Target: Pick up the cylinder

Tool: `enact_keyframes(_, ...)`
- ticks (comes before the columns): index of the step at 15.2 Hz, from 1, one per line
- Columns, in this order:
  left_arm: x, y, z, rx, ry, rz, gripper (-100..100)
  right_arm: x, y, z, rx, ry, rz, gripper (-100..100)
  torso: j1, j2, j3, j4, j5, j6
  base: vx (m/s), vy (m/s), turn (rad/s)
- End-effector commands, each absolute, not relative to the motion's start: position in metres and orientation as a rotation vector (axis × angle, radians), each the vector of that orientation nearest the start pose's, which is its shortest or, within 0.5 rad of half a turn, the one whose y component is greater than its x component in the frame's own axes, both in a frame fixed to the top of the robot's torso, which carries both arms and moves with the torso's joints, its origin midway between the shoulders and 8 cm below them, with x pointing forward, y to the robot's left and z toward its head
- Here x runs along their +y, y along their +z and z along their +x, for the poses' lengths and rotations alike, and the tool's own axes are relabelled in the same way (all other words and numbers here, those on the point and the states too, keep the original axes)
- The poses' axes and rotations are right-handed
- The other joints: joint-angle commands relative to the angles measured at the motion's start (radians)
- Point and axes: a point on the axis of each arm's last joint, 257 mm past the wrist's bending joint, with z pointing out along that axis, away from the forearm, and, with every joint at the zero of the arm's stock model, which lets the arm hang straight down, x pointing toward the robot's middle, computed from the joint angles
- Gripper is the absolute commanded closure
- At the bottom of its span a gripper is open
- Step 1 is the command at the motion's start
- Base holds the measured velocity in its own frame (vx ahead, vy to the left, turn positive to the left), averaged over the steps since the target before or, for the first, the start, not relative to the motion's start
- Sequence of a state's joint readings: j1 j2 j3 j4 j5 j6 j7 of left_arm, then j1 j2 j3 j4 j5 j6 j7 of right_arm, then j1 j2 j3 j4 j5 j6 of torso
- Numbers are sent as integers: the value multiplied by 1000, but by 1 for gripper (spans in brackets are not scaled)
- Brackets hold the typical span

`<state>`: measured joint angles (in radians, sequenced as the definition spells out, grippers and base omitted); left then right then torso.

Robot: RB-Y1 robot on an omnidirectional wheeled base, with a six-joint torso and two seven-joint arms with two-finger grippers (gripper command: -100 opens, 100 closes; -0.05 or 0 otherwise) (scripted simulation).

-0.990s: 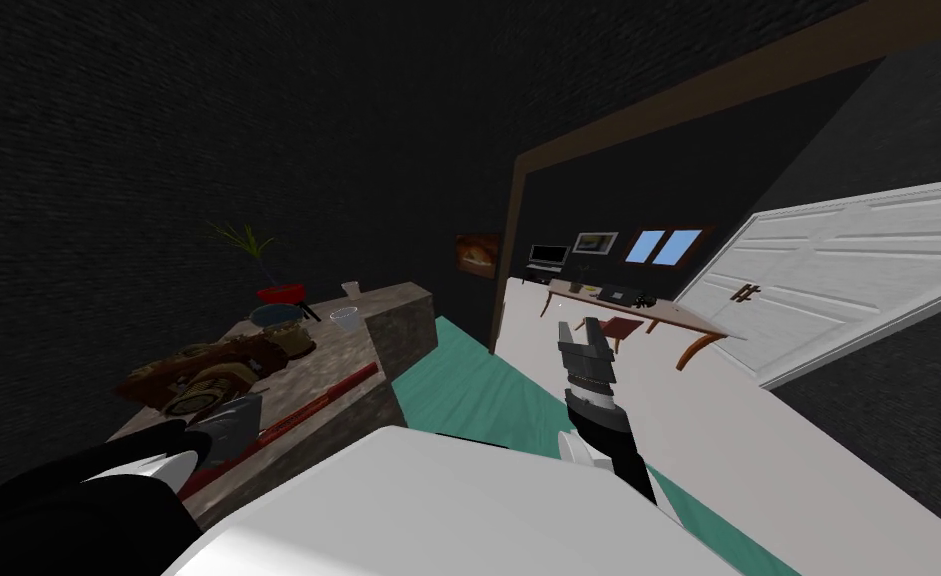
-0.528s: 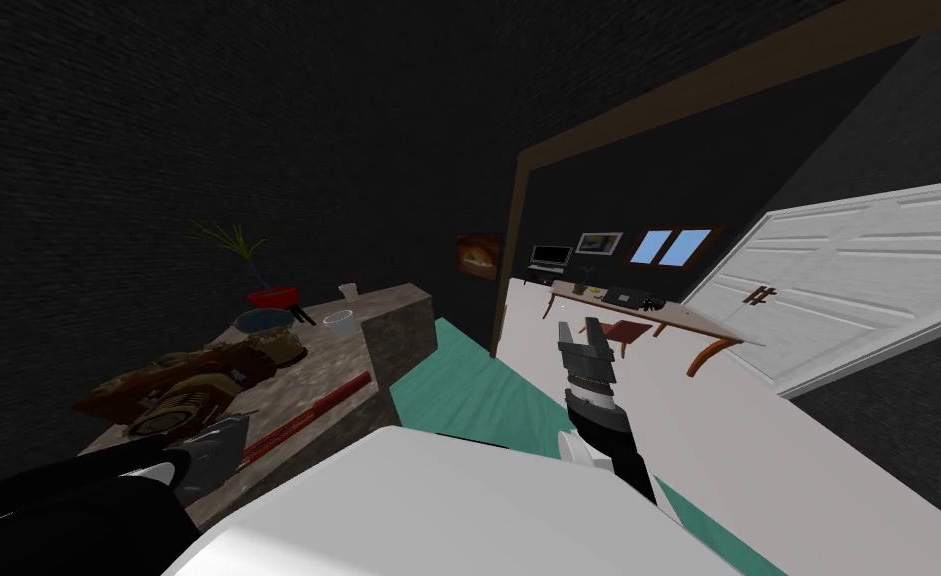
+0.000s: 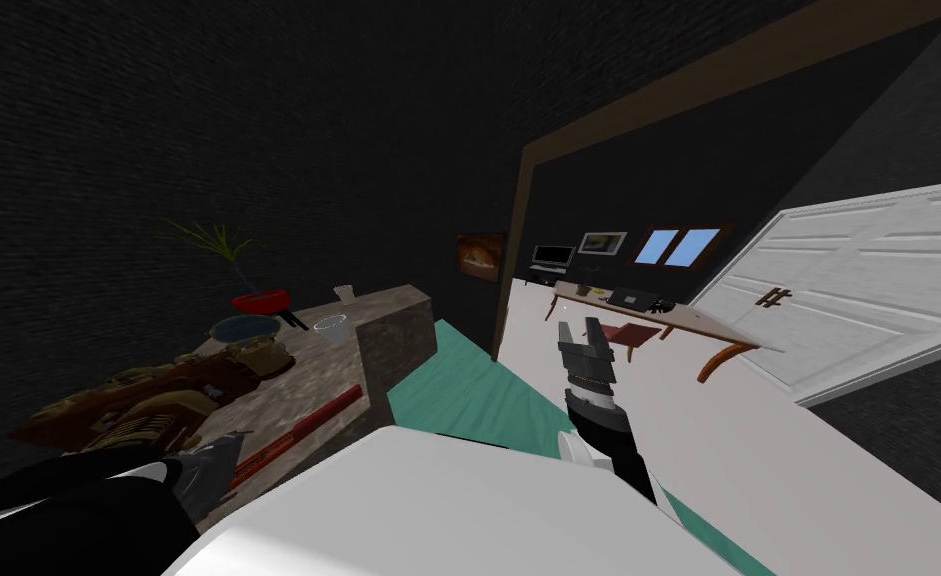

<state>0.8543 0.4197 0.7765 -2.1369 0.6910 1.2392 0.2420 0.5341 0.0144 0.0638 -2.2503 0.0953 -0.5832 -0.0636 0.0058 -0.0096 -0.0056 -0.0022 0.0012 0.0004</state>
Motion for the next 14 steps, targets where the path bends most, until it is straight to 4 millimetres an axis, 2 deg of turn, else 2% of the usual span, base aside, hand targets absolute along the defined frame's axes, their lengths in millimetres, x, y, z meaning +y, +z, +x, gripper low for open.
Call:
enact_keyframes(1, 577, -315, 59, 1015, -103, -2535, -100, -249, 15, 337, 630, 1364, 620, 0, 0, 0, 0, 0, 0, 0, 112, 33, -4)
enact_keyframes(4, 570, -322, 51, 1028, -86, -2581, -100, -249, 15, 337, 630, 1364, 620, 0, 0, 0, 0, 0, 0, 0, 92, 27, 0)
enact_keyframes(5, 574, -319, 55, 1020, -96, -2556, -100, -249, 15, 337, 630, 1364, 620, 0, 0, 1, 0, 0, 0, 0, 48, 16, -2)
enact_keyframes(9, 580, -338, 59, 1009, -106, -2555, -100, -249, 15, 337, 629, 1364, 620, 0, -2, 8, 5, 2, 0, 0, -20, 0, -18)
enact_keyframes(10, 579, -333, 58, 1011, -102, -2559, -100, -249, 15, 337, 629, 1364, 620, 0, -2, 9, 5, 2, 0, 0, -23, -4, -7)
enact_keyframes(11, 580, -334, 58, 1011, -103, -2557, 100, -249, 15, 337, 629, 1364, 620, 0, -3, 9, 5, 2, -1, 0, -7, -1, 0)
enact_keyframes(14, 580, -335, 58, 1008, -104, -2559, 100, -249, 15, 337, 630, 1364, 620, 0, -2, 8, 5, 2, -1, 1, -2, -1, 4)
